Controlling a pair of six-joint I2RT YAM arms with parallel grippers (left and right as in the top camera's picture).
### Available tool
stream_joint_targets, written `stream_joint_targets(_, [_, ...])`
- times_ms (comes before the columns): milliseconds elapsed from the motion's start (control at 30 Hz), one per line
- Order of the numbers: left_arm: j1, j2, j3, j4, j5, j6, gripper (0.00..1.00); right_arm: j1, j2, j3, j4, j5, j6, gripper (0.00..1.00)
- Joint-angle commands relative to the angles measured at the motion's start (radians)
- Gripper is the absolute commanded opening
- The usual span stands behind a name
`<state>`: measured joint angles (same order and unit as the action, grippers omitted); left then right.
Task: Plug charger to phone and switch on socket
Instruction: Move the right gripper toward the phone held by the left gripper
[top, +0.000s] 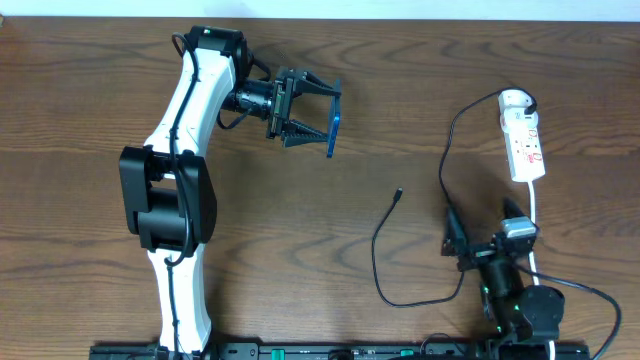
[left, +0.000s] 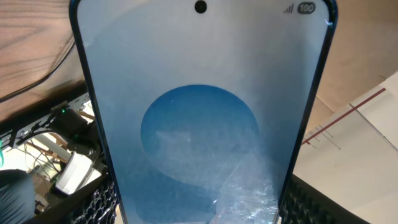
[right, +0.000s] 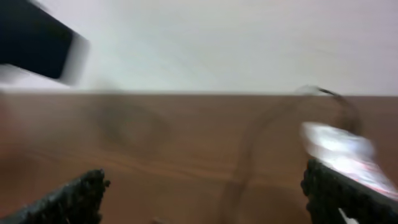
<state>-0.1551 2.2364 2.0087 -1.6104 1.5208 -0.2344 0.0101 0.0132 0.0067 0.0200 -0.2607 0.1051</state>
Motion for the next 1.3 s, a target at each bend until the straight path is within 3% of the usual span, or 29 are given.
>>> stream_joint_targets(0, [0.003,-0.045,0.003,-0.035,0.052,0.017,0.7,0.005,-0.002,-0.001,0.078,-0.301,0.232,0.99])
stream_joint_targets(267, [0.003,-0.045,0.003,-0.038,0.052,0.016,0.7,0.005,-0.002,-0.001,0.234,-0.322,0.416,0.99])
stream_joint_targets(533, [0.003,-0.045,0.003,-0.079,0.052,0.017,0.7,0.003,0.057,0.018,0.101,-0.28,0.395,0.99])
stream_joint_targets(733, [0.003,-0.045,0.003,-0.079,0.052,0.017,0.7,0.004,0.143,0.024,0.24,-0.292,0.396,0.99])
stream_joint_targets(933, [0.003,-0.045,0.003,-0.079,0.052,0.018,0.7,0.004,0.151,0.024,0.287,-0.284,0.678,0.99])
stream_joint_targets(1033, [0.003,-0.045,0.003,-0.079,0.052,0.018,0.7,0.005,0.151,0.034,0.322,-0.315,0.694,0.99])
stream_joint_targets(1167, [0.003,-0.045,0.003,-0.079,0.052,0.021,0.7,0.005,0.16,0.119,0.249,-0.315,0.665,0.99])
stream_joint_targets(1267, [0.003,-0.045,0.003,-0.079,0.052,0.021,0.7,0.004,0.209,0.249,0.063,-0.298,0.574,0.99])
